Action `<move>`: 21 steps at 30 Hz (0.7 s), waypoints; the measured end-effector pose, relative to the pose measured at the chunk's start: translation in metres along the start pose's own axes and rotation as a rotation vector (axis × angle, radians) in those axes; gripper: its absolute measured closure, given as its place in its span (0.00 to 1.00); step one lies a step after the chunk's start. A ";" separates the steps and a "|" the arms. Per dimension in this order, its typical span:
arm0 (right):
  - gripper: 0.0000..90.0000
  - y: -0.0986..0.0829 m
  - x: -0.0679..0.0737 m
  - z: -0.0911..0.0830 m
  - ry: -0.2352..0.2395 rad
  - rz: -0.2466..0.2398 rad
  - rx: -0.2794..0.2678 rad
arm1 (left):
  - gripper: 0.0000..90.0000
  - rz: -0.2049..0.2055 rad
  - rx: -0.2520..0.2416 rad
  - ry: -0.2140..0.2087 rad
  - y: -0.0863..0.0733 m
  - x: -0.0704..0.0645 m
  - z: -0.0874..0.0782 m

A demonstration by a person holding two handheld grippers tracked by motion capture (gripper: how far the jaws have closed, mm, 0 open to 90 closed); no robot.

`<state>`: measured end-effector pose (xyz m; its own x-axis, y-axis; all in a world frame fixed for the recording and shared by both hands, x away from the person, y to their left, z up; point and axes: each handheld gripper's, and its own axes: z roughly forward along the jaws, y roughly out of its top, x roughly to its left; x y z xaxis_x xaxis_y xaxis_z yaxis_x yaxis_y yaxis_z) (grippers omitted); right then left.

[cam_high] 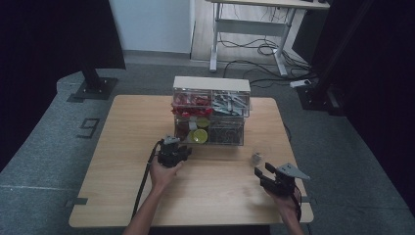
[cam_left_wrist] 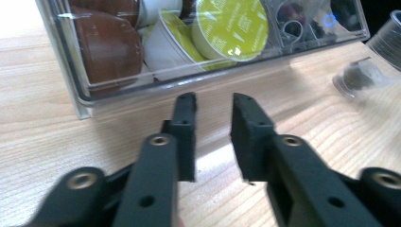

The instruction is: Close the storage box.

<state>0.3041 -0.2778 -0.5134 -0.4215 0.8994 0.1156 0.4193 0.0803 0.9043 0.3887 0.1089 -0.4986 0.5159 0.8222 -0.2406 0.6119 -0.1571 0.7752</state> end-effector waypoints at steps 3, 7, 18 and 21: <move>0.44 -0.001 0.002 -0.001 -0.006 -0.012 -0.002 | 0.67 0.018 -0.007 0.003 -0.004 -0.002 -0.003; 0.38 -0.002 0.003 -0.004 -0.011 -0.015 -0.008 | 0.60 0.040 -0.013 -0.002 -0.012 -0.006 -0.009; 0.32 -0.008 0.001 -0.013 -0.010 -0.032 -0.011 | 0.47 0.089 -0.022 0.011 -0.043 -0.012 -0.029; 0.31 -0.012 0.000 -0.013 -0.012 -0.033 0.001 | 0.45 0.099 -0.026 0.013 -0.053 -0.013 -0.036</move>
<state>0.2886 -0.2849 -0.5185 -0.4257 0.9012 0.0812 0.4064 0.1102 0.9070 0.3286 0.1263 -0.5157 0.5647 0.8107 -0.1546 0.5423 -0.2233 0.8099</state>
